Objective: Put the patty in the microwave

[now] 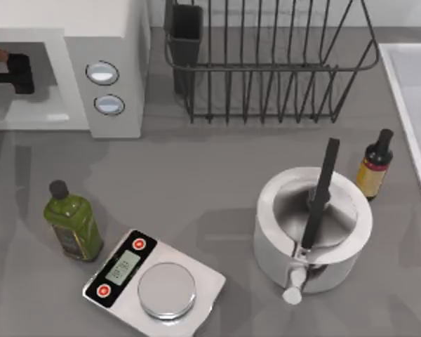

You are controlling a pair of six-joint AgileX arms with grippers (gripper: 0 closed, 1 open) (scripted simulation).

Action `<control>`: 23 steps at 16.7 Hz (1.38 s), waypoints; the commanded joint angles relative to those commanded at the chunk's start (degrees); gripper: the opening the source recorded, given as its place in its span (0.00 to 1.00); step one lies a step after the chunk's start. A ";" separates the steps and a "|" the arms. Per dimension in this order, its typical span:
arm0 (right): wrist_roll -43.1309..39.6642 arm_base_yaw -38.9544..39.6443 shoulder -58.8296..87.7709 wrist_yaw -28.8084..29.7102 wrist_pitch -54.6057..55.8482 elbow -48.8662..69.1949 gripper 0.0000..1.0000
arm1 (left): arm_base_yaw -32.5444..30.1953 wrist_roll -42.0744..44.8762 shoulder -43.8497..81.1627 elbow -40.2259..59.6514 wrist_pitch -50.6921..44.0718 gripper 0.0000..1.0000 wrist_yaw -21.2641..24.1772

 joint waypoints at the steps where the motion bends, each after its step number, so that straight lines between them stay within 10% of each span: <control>1: 0.00 0.00 0.00 0.00 0.00 0.00 1.00 | 0.46 0.20 -1.33 -2.46 1.12 1.00 0.42; 12: 0.00 0.00 0.00 0.00 0.00 0.00 1.00 | 7.40 3.09 -23.58 -43.94 18.59 1.00 6.45; 23: 0.00 0.00 0.00 0.00 0.00 0.00 1.00 | 7.77 3.23 -30.73 -44.04 13.64 1.00 6.72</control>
